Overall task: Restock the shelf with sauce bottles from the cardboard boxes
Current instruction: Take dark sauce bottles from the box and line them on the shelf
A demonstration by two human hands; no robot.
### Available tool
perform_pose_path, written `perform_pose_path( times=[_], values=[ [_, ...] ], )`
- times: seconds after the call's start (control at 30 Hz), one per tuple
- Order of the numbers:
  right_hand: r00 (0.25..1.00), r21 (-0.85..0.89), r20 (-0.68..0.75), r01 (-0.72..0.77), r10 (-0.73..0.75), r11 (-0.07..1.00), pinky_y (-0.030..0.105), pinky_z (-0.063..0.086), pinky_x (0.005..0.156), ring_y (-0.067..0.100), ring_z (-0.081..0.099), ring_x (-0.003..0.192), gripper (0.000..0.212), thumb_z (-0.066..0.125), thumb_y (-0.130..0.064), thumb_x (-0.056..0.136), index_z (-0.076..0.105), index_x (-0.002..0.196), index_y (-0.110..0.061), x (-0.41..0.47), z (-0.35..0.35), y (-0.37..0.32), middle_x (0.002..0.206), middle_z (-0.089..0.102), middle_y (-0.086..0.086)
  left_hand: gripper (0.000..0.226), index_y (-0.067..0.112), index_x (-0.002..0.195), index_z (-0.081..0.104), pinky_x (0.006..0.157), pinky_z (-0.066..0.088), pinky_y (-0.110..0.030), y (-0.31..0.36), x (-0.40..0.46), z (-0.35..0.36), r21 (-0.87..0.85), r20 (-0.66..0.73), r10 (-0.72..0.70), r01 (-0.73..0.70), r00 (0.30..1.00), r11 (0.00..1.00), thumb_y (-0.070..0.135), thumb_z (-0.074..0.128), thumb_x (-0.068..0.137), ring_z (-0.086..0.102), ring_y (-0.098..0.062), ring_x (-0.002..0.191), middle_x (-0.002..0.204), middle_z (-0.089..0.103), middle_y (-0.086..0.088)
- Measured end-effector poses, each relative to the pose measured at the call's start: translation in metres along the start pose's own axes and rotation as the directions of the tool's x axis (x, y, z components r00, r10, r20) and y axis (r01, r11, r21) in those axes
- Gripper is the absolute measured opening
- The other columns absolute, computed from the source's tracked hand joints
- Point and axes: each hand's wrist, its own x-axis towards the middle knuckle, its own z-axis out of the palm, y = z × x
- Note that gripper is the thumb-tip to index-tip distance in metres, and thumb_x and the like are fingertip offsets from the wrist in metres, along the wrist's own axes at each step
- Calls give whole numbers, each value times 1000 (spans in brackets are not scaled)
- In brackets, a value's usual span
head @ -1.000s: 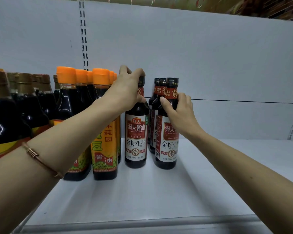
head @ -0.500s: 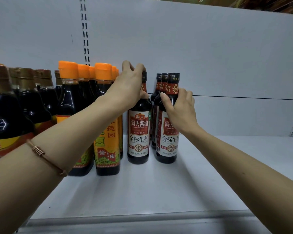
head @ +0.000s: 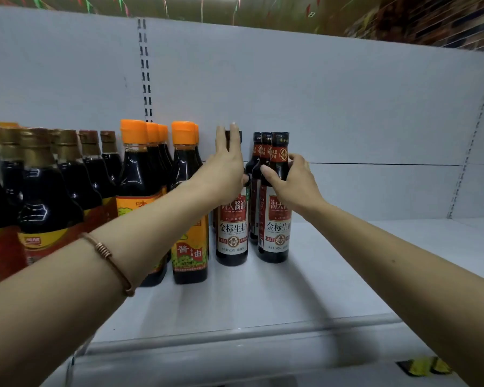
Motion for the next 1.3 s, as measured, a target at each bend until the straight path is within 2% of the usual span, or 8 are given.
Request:
perform_pose_path(
  times=[0.1,0.17,0.37,0.63,0.73,0.83,1.0,1.3],
  values=[
    [1000,15,-12,-10,10,1000,38,38,105,24,43,132,65,59,-38,94,30,145,-10,-18,-12,-6,146,42,7,92,18,150,-18,116,23,-42,0,-11,5,-39,52,22,-20,998,999,14,56,96,2,-34,148,154,-34,-8],
    [1000,29,-5,-6,6,1000,37,37,107,21,43,132,63,59,-38,94,33,145,-13,-32,-18,-15,145,42,5,82,17,153,-6,119,17,-44,0,-18,6,-53,60,53,-50,997,997,16,53,96,-5,-30,148,158,-26,-5],
    [991,49,81,98,-102,994,34,43,104,15,49,123,48,58,-39,94,46,135,-15,-69,-33,-39,134,52,1,55,14,142,39,116,25,-37,3,-62,1,-121,-49,133,-138,990,983,24,58,91,21,-22,139,147,32,-6],
    [912,255,257,255,-320,933,16,47,78,2,59,97,27,60,-38,93,63,112,-18,-105,-37,-55,107,65,-8,33,21,121,59,98,34,-30,1,-148,-26,-15,-138,-38,36,990,999,29,61,89,41,-19,121,122,55,2],
    [837,337,356,298,-414,893,17,48,79,3,60,97,22,59,-38,94,63,107,-21,-122,-33,-54,105,65,-8,29,23,118,59,87,31,-20,7,-188,-24,-45,-142,-146,141,979,989,29,61,90,43,-9,111,115,54,8],
    [726,430,464,317,-508,846,19,48,78,4,59,98,21,57,-41,95,63,104,-23,-140,-18,-60,105,63,-10,29,23,119,58,89,31,-16,12,-233,-23,-51,-127,-260,255,957,965,28,61,90,46,-6,112,113,51,14],
    [552,592,541,286,-635,753,20,47,74,3,60,91,17,57,-42,95,63,99,-27,-189,20,-92,96,64,-15,29,26,120,56,73,37,-11,10,-317,-51,27,-98,-548,553,831,833,32,58,92,52,-3,99,110,52,16],
    [261,749,566,233,-782,620,18,49,71,1,62,83,24,56,-44,94,64,103,-24,-287,65,-176,95,67,-11,34,26,125,56,92,38,-19,-3,-428,-127,135,-221,-701,733,678,667,31,60,92,49,-2,110,119,56,14]
  ],
)
